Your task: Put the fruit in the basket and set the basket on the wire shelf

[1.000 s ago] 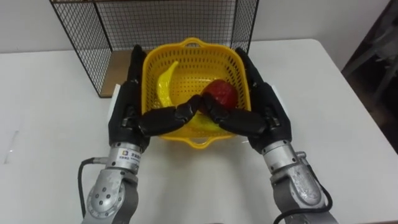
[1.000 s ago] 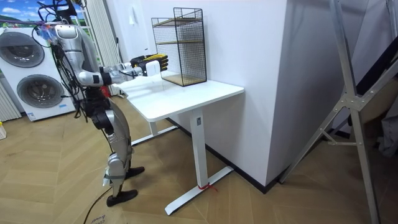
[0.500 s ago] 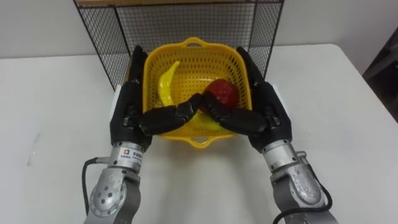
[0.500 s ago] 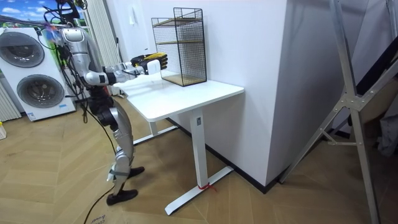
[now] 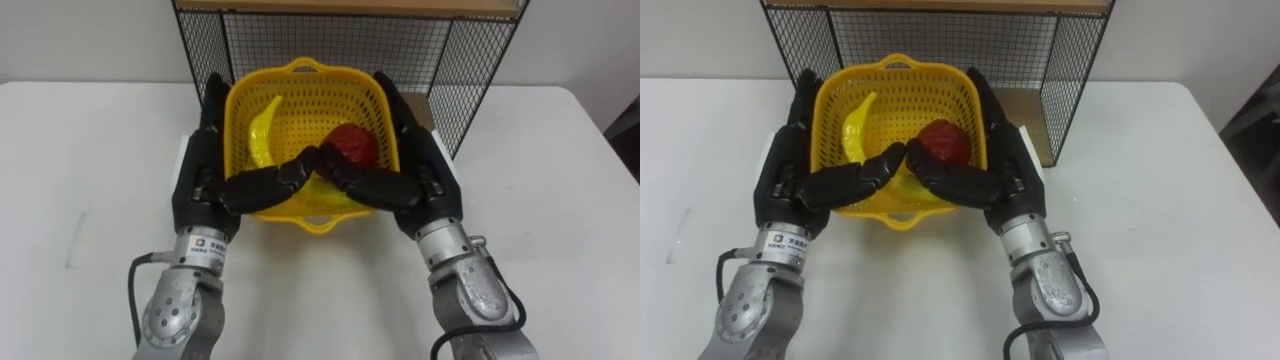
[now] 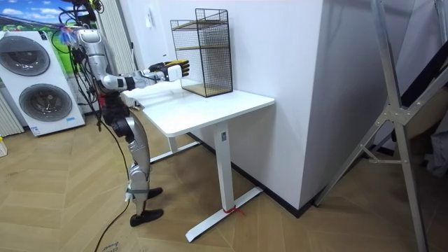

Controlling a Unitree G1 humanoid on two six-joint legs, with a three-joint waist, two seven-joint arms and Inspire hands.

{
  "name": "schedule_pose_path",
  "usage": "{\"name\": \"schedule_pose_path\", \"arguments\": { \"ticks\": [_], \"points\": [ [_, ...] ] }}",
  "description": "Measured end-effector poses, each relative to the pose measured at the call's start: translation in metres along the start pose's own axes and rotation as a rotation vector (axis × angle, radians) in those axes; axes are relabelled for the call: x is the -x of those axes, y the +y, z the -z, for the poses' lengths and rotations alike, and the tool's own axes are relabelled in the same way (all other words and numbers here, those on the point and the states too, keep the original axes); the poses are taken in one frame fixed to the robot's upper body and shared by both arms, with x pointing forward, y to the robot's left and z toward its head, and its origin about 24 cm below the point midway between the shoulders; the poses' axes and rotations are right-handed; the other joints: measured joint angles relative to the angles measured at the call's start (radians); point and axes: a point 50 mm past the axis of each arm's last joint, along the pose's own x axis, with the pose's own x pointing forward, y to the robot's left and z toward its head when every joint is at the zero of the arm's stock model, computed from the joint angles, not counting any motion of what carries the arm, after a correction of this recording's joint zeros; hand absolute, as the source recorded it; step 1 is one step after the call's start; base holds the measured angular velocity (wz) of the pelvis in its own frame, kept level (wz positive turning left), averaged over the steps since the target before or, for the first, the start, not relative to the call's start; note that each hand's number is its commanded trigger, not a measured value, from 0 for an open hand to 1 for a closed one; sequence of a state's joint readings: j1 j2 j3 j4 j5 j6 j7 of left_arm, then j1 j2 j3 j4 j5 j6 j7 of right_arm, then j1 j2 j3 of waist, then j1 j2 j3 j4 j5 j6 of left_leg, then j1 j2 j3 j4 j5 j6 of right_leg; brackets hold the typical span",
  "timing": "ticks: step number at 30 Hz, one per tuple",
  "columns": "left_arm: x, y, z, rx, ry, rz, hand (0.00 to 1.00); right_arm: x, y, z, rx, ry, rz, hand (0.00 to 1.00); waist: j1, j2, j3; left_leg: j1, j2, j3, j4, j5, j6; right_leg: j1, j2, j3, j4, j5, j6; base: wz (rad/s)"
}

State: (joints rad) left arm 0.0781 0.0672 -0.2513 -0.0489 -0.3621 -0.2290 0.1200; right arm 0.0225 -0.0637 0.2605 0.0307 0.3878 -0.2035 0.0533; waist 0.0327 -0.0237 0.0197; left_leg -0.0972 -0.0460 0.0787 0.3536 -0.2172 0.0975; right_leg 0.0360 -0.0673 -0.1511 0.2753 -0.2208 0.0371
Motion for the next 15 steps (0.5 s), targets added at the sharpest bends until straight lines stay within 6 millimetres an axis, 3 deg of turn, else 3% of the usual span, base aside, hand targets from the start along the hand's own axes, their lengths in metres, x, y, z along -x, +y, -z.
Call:
{"name": "schedule_pose_path", "arguments": {
  "ticks": [15],
  "points": [
    [-0.0005, -0.0004, 0.0043, -0.003, 0.046, 0.001, 0.00, 0.0000, -0.0050, 0.0023, 0.011, 0.029, 0.034, 0.00, -0.006, -0.005, -0.0027, 0.026, 0.001, 0.002, -0.027, 0.004, -0.003, 0.037, 0.006, 0.000, -0.061, 0.018, 0.000, 0.00]
  ]
}}
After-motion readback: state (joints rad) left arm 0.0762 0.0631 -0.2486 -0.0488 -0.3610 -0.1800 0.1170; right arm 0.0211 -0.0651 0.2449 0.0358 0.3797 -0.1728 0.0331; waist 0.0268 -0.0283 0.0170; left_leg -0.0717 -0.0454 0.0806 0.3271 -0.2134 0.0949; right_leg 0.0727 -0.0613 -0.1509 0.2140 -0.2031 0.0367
